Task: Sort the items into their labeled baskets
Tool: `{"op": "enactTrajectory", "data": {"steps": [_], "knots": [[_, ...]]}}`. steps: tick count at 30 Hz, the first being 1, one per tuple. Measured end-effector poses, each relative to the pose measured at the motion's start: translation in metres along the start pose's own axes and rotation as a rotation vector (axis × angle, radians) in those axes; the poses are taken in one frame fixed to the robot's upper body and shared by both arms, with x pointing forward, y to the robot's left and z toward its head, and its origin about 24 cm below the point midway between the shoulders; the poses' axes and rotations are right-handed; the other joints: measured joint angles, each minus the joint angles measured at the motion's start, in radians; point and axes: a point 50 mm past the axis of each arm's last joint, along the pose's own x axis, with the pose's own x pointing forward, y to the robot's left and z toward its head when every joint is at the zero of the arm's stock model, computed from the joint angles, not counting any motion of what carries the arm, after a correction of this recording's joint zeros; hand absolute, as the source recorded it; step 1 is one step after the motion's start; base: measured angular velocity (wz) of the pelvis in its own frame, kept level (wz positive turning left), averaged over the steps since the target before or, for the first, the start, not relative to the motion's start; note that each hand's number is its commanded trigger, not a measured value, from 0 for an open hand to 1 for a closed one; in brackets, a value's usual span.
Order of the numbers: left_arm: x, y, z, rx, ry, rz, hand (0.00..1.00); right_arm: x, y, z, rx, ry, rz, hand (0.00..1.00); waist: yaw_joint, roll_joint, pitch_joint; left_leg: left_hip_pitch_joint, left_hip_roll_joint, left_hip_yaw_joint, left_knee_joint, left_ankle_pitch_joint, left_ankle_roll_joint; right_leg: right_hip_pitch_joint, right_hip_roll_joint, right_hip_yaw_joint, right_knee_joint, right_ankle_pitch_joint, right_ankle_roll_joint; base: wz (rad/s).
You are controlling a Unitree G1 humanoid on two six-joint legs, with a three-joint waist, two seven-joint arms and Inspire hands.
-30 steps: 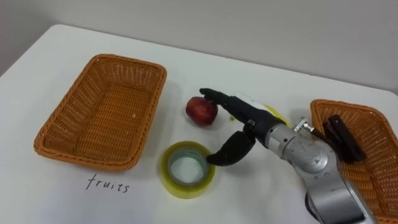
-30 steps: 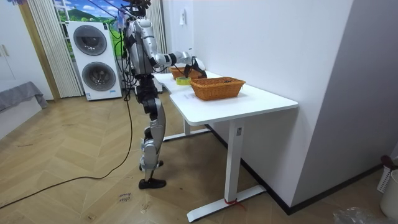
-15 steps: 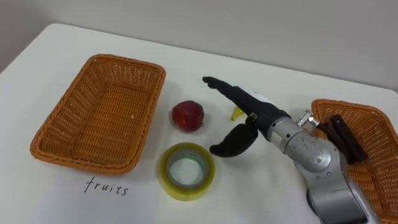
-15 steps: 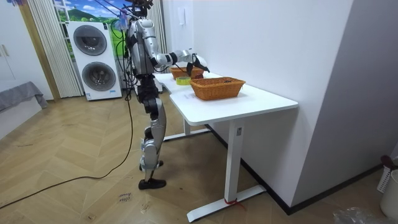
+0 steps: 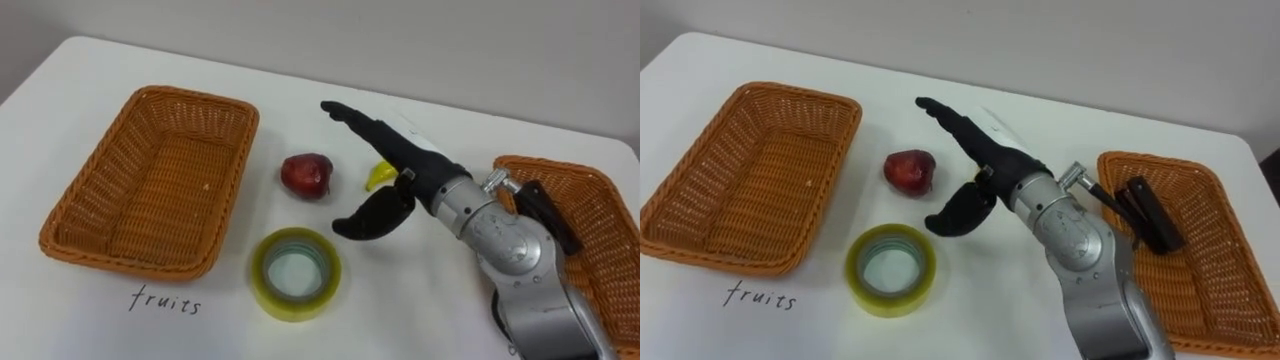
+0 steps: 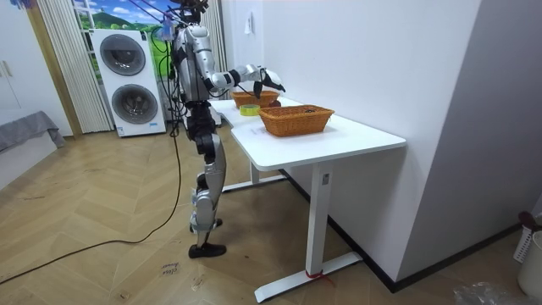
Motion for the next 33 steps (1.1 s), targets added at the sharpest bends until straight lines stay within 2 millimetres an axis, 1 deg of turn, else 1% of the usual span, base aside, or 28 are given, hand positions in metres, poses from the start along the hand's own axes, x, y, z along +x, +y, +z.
{"op": "enactTrajectory", "data": {"steps": [7, 14, 18, 24, 33], "knots": [[0.001, 0.002, -0.001, 0.001, -0.003, 0.004, 0.00, 0.000, 0.003, 0.001, -0.016, -0.003, 0.030, 0.00, 0.002, 0.000, 0.0003, -0.001, 0.000, -0.002, 0.000, 0.000, 0.000, -0.001, 0.000, -0.002, -0.001, 0.000, 0.000, 0.00], [0.002, 0.005, -0.009, 0.016, 0.027, 0.004, 0.00, -0.001, 0.008, -0.001, -0.022, 0.003, 0.083, 0.00, 0.003, 0.000, -0.0001, -0.007, -0.001, -0.006, 0.005, 0.000, 0.000, -0.001, -0.001, -0.012, 0.000, 0.000, 0.000, 0.01], [0.002, 0.004, -0.007, 0.015, 0.023, -0.003, 0.00, -0.001, 0.009, -0.001, -0.021, 0.004, 0.093, 0.00, 0.004, 0.000, 0.0001, -0.010, -0.001, -0.008, 0.010, 0.000, 0.000, -0.002, -0.001, -0.011, 0.000, 0.000, 0.000, 0.02], [0.003, 0.004, -0.004, 0.014, 0.014, -0.004, 0.00, -0.004, 0.013, -0.005, -0.009, 0.022, 0.104, 0.00, 0.019, 0.001, 0.0004, -0.011, -0.002, -0.009, 0.014, 0.000, 0.000, 0.000, -0.002, -0.009, 0.000, 0.000, 0.000, 0.00], [0.003, 0.004, -0.002, 0.013, 0.008, -0.008, 0.00, -0.006, 0.016, -0.008, -0.005, 0.033, 0.122, 0.00, 0.022, 0.002, 0.0013, -0.017, -0.002, -0.012, 0.015, 0.000, 0.000, 0.000, -0.001, -0.014, 0.000, 0.000, 0.000, 0.00]]}}
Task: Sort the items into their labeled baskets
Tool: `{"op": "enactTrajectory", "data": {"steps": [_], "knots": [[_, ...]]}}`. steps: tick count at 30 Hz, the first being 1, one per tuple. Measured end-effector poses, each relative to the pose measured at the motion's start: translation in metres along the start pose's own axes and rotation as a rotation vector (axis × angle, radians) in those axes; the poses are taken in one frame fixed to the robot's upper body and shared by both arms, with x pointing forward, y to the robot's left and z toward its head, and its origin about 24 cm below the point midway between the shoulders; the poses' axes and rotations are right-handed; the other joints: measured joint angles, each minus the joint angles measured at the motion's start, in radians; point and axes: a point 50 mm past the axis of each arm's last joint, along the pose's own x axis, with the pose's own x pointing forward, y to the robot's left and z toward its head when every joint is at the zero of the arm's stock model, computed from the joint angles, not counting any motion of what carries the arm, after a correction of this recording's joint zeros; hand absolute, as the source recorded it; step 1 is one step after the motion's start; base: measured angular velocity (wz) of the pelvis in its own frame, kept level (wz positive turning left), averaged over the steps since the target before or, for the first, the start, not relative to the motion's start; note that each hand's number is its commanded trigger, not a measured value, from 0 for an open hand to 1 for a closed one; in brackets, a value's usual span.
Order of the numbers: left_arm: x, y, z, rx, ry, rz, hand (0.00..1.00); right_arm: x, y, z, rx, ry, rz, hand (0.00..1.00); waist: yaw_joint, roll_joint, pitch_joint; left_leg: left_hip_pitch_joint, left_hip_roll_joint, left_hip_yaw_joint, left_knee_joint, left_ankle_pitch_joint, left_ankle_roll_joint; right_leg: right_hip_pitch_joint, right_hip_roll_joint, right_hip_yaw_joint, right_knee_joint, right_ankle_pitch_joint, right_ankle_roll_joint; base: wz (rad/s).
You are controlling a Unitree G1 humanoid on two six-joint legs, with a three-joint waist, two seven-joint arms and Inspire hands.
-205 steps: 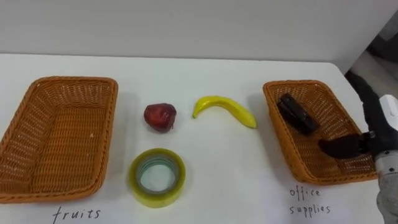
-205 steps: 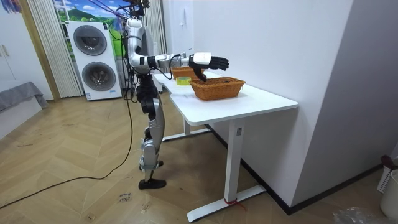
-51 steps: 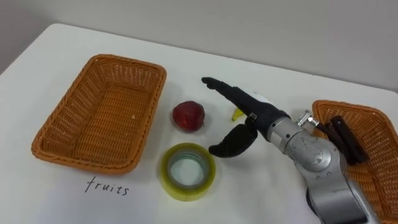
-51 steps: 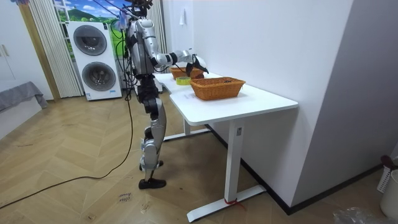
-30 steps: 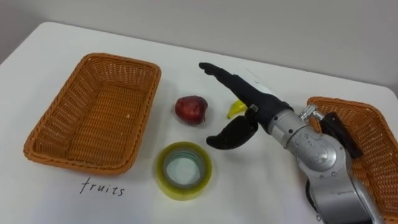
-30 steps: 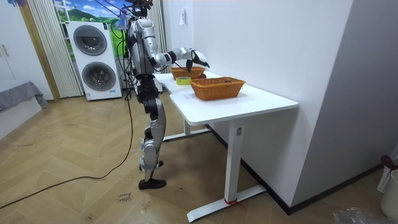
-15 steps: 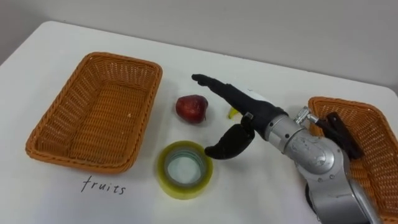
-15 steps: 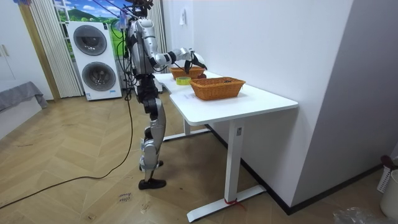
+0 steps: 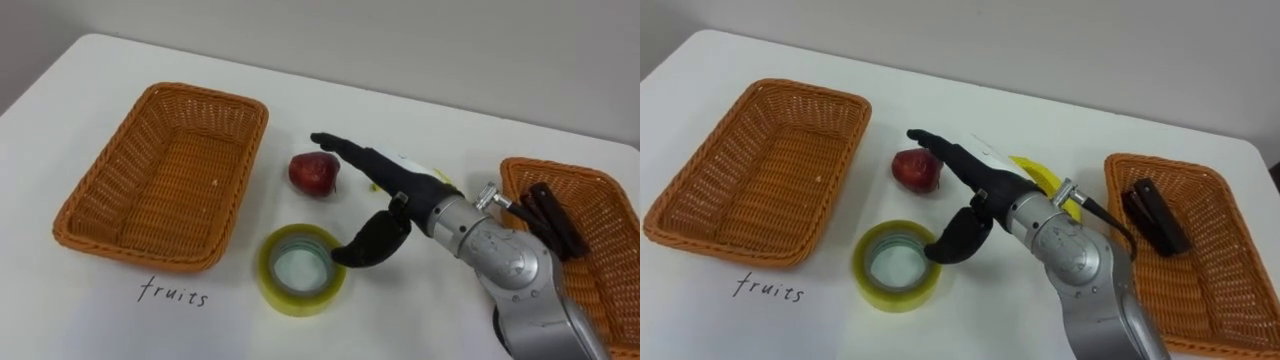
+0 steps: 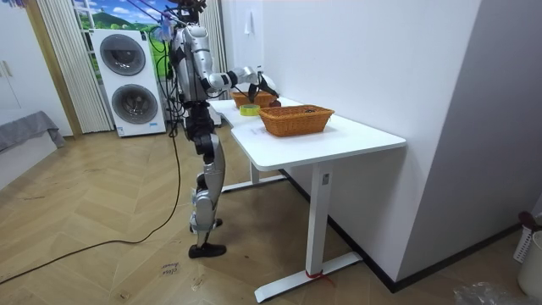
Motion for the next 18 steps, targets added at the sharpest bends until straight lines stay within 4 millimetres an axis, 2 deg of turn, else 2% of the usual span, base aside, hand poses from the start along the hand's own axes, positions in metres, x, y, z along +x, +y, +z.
{"op": "enactTrajectory", "data": {"steps": [18], "knots": [[0.0007, -0.0008, 0.0083, 0.004, -0.032, -0.008, 0.00, 0.0023, 0.0098, 0.0032, -0.036, 0.002, 0.080, 0.00, 0.007, -0.004, 0.0021, 0.001, -0.001, -0.003, 0.001, 0.000, 0.000, -0.001, -0.001, -0.003, 0.000, 0.000, 0.000, 0.00]]}}
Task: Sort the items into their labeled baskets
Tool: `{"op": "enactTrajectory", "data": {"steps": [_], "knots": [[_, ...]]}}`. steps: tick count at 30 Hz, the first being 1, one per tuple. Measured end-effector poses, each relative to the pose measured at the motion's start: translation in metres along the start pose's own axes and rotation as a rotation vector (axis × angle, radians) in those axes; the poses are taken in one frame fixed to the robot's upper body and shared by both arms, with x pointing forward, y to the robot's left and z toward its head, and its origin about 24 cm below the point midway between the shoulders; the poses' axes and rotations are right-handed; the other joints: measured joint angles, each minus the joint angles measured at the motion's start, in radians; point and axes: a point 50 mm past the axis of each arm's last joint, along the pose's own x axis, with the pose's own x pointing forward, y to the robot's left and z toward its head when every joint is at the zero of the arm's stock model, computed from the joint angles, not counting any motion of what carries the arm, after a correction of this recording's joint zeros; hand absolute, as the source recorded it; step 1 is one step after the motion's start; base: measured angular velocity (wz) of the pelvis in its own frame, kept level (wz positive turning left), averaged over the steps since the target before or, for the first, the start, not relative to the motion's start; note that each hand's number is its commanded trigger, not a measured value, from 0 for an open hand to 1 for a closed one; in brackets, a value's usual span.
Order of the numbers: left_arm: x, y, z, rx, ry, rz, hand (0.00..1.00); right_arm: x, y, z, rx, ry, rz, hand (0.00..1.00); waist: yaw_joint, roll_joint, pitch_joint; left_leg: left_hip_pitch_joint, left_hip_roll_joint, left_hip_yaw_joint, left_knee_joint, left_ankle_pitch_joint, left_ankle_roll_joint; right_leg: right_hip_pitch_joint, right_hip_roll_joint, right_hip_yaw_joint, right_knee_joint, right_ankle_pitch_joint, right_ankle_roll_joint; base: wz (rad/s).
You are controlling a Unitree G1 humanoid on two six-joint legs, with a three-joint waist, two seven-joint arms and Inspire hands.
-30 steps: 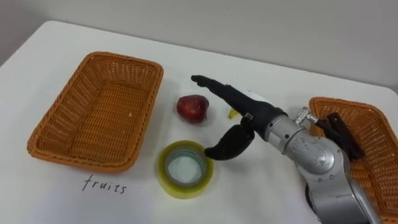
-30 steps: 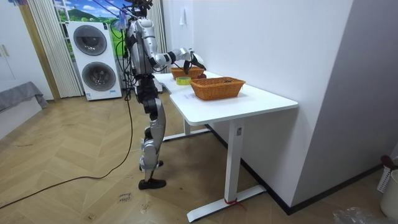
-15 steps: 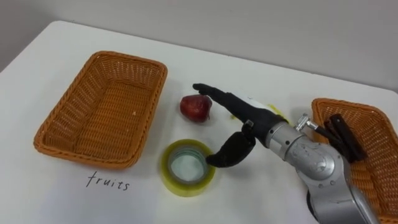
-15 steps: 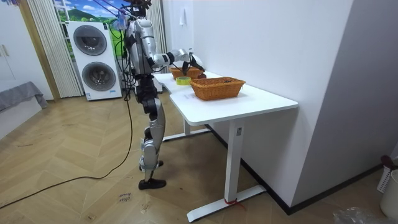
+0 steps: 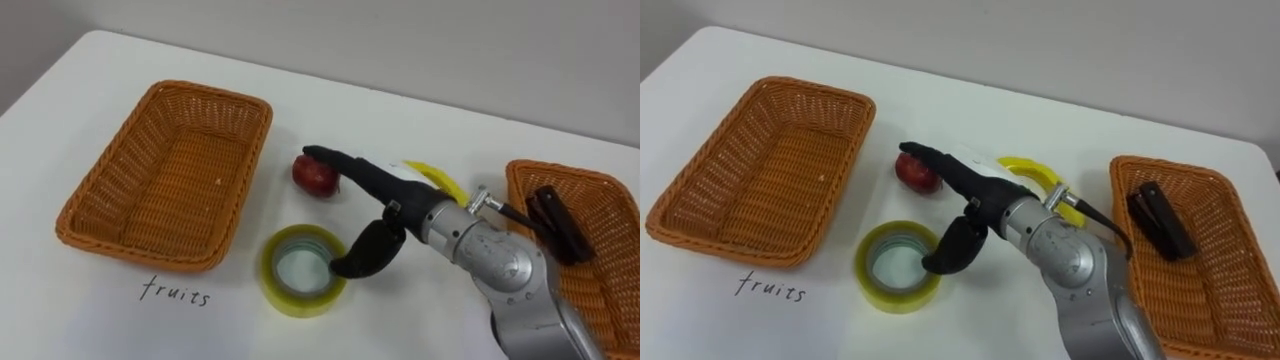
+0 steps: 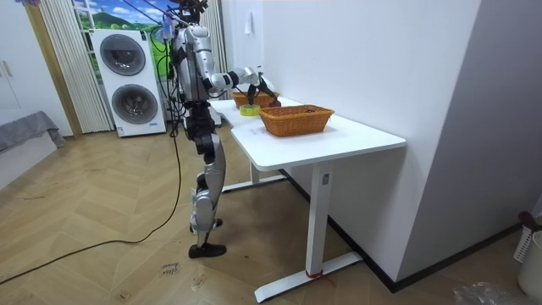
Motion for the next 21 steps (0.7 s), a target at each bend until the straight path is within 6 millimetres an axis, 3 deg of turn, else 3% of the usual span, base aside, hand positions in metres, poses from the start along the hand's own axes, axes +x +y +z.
{"op": "enactTrajectory", "data": {"steps": [21], "knots": [[-0.0002, -0.0026, 0.0025, 0.016, -0.016, -0.026, 0.00, 0.0001, 0.0016, 0.0002, -0.008, 0.003, 0.036, 0.00, 0.023, -0.001, 0.0002, 0.000, -0.001, -0.013, -0.005, 0.000, 0.000, 0.001, 0.000, -0.014, 0.000, 0.000, 0.000, 0.01]]}}
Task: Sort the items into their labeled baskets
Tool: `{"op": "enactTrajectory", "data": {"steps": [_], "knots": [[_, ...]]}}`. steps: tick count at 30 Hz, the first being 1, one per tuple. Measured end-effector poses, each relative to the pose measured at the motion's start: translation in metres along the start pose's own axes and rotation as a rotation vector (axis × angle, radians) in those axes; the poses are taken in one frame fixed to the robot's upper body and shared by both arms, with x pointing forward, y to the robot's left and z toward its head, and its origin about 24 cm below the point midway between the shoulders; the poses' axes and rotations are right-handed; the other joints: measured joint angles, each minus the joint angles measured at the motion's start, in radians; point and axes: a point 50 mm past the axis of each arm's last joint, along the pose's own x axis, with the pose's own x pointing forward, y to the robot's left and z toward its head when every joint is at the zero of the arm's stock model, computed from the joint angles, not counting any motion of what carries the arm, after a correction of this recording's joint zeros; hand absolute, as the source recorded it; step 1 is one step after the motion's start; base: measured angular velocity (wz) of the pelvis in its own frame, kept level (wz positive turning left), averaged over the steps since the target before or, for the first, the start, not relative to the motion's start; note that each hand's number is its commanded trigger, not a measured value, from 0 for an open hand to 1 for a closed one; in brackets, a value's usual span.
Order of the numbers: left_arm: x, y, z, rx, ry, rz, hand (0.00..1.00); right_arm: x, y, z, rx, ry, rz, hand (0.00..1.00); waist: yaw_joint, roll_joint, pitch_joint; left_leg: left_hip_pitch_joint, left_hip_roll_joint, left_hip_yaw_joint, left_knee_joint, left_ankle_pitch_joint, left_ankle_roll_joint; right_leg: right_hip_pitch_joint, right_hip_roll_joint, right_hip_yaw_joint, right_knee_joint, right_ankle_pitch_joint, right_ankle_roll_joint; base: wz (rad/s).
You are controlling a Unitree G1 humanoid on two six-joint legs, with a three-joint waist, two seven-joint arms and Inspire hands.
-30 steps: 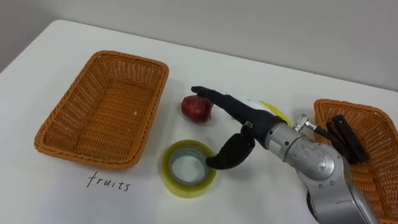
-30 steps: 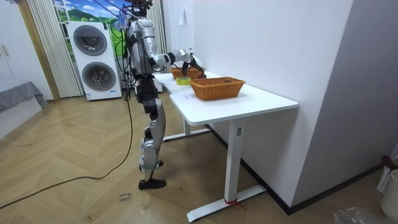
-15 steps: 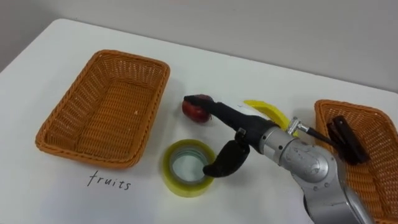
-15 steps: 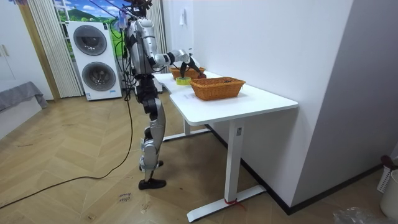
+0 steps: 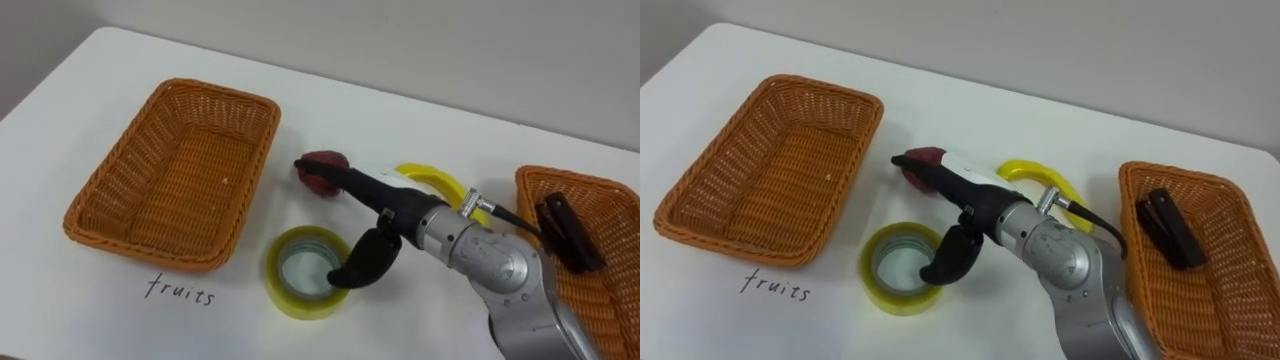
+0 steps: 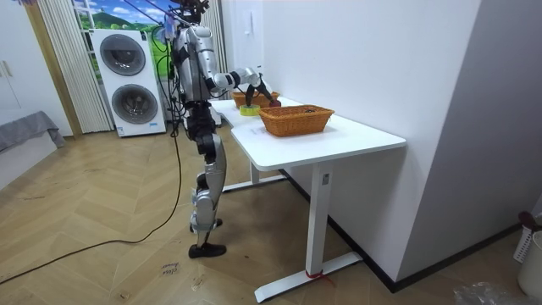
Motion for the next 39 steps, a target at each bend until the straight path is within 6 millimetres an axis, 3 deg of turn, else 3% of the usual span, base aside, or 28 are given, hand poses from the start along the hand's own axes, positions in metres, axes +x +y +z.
{"op": "enactTrajectory", "data": {"steps": [28, 39], "knots": [[0.002, -0.001, 0.020, -0.055, -0.049, -0.009, 0.00, 0.005, 0.009, 0.007, -0.011, -0.018, 0.025, 0.00, 0.003, -0.006, 0.0039, -0.006, 0.000, 0.000, 0.000, 0.000, 0.000, -0.006, 0.000, -0.002, 0.000, 0.000, 0.000, 0.00], [0.002, 0.001, 0.018, -0.048, -0.049, -0.002, 0.00, 0.012, 0.015, 0.014, -0.077, -0.005, 0.068, 0.00, 0.039, -0.020, 0.0060, -0.020, 0.000, -0.002, 0.002, 0.000, 0.000, -0.014, 0.000, -0.004, -0.001, 0.000, 0.000, 0.00]]}}
